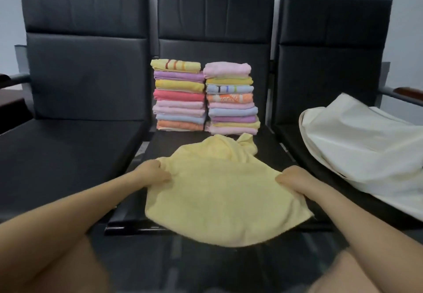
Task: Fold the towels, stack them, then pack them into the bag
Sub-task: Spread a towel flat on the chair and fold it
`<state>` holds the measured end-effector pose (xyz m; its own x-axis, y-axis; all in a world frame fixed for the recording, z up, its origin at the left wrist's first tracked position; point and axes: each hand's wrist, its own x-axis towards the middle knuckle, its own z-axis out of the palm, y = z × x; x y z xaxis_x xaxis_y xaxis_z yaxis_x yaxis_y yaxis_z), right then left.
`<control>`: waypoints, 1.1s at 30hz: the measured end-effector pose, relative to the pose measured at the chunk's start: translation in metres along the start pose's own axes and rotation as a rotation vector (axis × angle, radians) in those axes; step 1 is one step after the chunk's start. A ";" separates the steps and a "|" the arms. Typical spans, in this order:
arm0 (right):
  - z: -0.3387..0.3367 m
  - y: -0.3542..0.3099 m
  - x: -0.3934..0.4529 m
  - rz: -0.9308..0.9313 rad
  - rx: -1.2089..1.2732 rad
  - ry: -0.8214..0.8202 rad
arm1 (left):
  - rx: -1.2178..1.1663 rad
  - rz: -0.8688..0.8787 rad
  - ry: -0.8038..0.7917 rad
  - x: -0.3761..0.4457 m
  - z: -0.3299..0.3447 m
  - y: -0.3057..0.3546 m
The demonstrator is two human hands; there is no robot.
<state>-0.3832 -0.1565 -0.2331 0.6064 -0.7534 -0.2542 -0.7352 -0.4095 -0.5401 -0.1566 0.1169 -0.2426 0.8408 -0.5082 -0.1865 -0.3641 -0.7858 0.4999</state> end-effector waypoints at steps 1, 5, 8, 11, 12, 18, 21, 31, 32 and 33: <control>0.004 0.002 0.004 -0.016 -0.072 -0.012 | 0.047 0.026 0.015 0.003 0.004 -0.001; 0.011 -0.011 0.024 -0.116 -0.144 0.089 | 0.201 0.012 0.132 0.023 0.001 0.011; 0.026 -0.035 0.046 -0.183 -0.077 0.175 | 0.226 -0.042 0.342 0.045 0.001 0.009; 0.040 -0.067 0.068 -0.239 0.033 0.185 | 0.016 -0.025 0.331 0.067 0.007 0.004; 0.043 -0.078 0.071 -0.245 0.070 0.171 | -0.024 -0.019 0.294 0.072 0.007 0.006; 0.069 -0.106 0.088 -0.300 0.145 0.092 | -0.118 0.002 0.131 0.095 0.005 0.024; 0.073 -0.107 0.090 -0.347 0.172 0.045 | -0.150 -0.010 0.028 0.101 0.011 0.022; 0.026 -0.094 0.077 -0.332 1.223 0.075 | -1.341 -0.140 0.185 0.075 -0.027 0.033; 0.019 -0.096 0.071 -0.357 1.311 0.055 | -1.298 -0.090 0.239 0.070 -0.031 0.036; 0.014 -0.097 0.065 -0.381 1.389 0.025 | -1.208 0.011 0.308 0.067 -0.034 0.037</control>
<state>-0.2686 -0.1588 -0.2081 0.6788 -0.7292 0.0869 0.3605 0.2277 -0.9045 -0.1004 0.0661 -0.2083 0.9582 -0.2811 -0.0527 0.0917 0.1273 0.9876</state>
